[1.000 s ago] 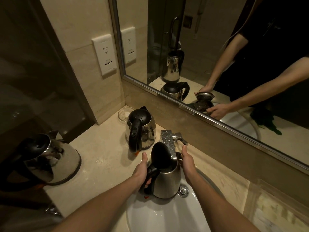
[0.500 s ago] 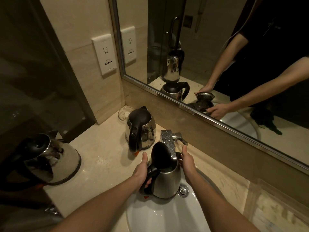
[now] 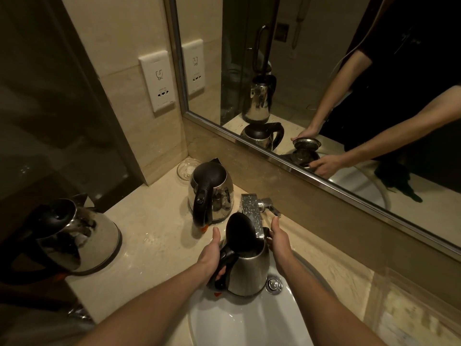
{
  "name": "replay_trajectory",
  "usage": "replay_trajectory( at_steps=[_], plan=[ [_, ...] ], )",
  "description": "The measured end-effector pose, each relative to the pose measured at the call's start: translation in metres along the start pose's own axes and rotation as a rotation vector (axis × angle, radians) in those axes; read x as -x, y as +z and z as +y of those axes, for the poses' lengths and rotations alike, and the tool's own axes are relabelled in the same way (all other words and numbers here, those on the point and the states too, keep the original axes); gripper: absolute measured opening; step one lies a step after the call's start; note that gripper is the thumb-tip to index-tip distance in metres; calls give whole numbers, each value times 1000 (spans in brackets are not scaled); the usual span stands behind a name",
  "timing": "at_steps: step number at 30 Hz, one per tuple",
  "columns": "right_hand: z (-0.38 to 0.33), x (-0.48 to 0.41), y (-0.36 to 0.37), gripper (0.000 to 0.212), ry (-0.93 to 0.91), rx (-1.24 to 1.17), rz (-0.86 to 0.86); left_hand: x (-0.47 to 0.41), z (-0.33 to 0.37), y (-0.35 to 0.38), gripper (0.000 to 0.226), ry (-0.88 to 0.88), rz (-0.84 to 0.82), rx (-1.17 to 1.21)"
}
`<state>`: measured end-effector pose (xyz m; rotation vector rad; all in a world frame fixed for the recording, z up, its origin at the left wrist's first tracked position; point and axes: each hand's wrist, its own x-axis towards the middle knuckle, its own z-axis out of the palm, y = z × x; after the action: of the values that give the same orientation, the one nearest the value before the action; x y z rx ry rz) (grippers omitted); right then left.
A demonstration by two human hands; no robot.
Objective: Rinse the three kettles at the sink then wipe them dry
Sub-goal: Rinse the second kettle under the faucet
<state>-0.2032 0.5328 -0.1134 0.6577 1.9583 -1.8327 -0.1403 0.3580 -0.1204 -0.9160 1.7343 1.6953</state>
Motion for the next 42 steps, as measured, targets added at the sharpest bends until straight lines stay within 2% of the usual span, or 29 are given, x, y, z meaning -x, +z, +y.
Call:
replay_trajectory(
  at_steps=[12,16,20,32,36,39,42],
  plan=[
    [0,3,-2,64,28,-25,8,1,1,3,83,-3,-9,-12],
    [-1,2,-3,64,29,-50,4,1,1,3,100,3,-23,-15],
    [-1,3,-3,64,28,-69,0,3,2,4,85,3,-10,-16],
    [-6,5,-1,60,9,-77,6,5,2,3,80,3,-26,-18],
    [-5,7,0,52,14,-85,15,4,2,3,93,1,-31,-25],
    [-7,7,0,59,13,-79,27,6,4,3,93,2,-28,-31],
    [-8,9,0,61,21,-66,30,6,3,3,102,-2,-22,-21]
  ],
)
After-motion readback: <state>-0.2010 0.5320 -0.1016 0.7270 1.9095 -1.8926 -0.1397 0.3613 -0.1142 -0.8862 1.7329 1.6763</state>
